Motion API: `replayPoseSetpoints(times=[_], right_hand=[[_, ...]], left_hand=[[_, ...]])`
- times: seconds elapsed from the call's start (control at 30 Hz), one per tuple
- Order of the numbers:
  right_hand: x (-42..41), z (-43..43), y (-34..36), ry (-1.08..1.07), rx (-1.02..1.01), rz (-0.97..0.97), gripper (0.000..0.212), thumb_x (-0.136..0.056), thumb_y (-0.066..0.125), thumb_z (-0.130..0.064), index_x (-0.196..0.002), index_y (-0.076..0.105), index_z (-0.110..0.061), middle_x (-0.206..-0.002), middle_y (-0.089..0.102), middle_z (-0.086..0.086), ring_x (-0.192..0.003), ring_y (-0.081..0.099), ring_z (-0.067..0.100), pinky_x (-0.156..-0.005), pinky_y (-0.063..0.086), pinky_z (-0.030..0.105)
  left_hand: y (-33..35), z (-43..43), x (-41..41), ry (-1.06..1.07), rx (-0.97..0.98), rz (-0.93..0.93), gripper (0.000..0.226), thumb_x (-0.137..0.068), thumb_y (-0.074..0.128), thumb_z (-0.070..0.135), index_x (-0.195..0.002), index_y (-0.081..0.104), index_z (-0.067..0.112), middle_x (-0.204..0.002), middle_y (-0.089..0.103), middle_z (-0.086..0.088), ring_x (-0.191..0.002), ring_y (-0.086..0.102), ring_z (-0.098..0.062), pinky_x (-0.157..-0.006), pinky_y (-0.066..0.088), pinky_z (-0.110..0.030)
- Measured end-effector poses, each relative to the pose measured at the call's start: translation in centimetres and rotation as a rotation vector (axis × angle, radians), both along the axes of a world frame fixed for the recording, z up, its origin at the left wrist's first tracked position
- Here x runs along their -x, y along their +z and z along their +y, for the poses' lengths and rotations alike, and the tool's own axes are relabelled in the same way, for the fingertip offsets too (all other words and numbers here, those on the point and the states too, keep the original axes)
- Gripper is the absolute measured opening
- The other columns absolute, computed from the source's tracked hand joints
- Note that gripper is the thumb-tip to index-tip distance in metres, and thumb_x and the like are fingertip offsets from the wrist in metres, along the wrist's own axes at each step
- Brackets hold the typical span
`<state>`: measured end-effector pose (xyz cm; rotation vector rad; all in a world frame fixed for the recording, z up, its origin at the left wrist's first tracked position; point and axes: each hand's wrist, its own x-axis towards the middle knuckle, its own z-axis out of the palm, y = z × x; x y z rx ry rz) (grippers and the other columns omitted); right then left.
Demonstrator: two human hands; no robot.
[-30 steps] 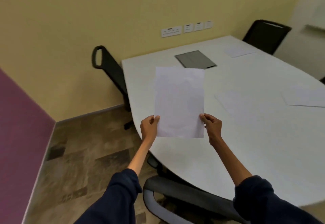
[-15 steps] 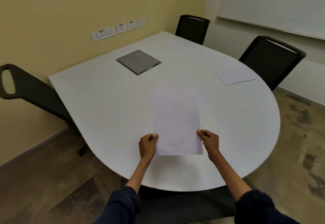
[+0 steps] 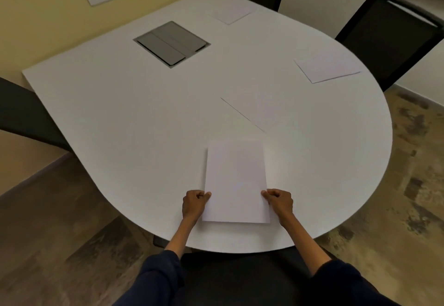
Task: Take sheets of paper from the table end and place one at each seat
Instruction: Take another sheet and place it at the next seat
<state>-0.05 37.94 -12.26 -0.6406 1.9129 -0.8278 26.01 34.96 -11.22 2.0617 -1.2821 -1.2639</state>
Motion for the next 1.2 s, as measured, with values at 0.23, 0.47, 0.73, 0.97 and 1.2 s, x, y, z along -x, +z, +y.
replayPoseSetpoints(times=[0.23, 0.47, 0.73, 0.97, 1.2], right_hand=[[0.2, 0.8, -2.6, 0.019, -0.147, 0.061, 0.021, -0.083, 0.076, -0.022, -0.093, 0.075, -0.004, -0.094, 0.074, 0.012, -0.087, 0.068, 0.03, -0.081, 0.053, 0.035], [0.2, 0.8, -2.6, 0.1, -0.258, 0.264, 0.028, -0.076, 0.08, -0.03, -0.096, 0.065, -0.016, -0.094, 0.066, 0.002, -0.091, 0.065, 0.024, -0.079, 0.05, 0.034], [0.0, -0.4, -2.0, 0.406, -0.054, 0.509, 0.062, -0.076, 0.08, -0.037, -0.128, 0.053, -0.016, -0.131, 0.053, 0.005, -0.123, 0.051, 0.024, -0.097, 0.046, 0.04], [-0.9, -1.5, -2.5, 0.799, -0.098, 0.666, 0.085, -0.085, 0.071, -0.039, -0.153, 0.025, -0.015, -0.162, 0.02, 0.005, -0.149, 0.02, 0.023, -0.118, 0.026, 0.043], [-0.9, -1.9, -2.8, 0.796, -0.097, 0.663, 0.083, -0.087, 0.07, -0.035, -0.153, 0.023, -0.017, -0.163, 0.017, 0.003, -0.15, 0.017, 0.021, -0.117, 0.025, 0.045]], left_hand=[[-2.6, 0.3, 0.5, -0.096, -0.07, -0.091, 0.052, -0.086, 0.07, 0.019, -0.048, 0.035, 0.016, -0.048, 0.036, 0.004, -0.047, 0.035, -0.009, -0.05, 0.027, -0.021], [-3.0, -0.1, 1.1, -0.174, -0.096, -0.285, 0.028, -0.084, 0.071, 0.033, -0.087, 0.064, 0.007, -0.088, 0.068, -0.007, -0.079, 0.062, -0.021, -0.067, 0.043, -0.027], [-3.1, -0.9, 2.4, -0.559, 0.125, -0.515, 0.087, -0.082, 0.063, 0.054, -0.15, 0.026, 0.014, -0.154, 0.029, -0.006, -0.142, 0.028, -0.024, -0.111, 0.031, -0.043], [-4.5, -0.5, 3.3, -0.829, 0.041, -0.528, 0.1, -0.089, 0.055, 0.056, -0.155, -0.006, 0.012, -0.164, -0.011, -0.006, -0.152, -0.009, -0.021, -0.125, 0.002, -0.041], [-4.8, -0.6, 3.2, -0.829, 0.059, -0.505, 0.093, -0.094, 0.049, 0.052, -0.154, -0.009, 0.011, -0.163, -0.015, -0.008, -0.151, -0.012, -0.022, -0.125, 0.0, -0.04]])
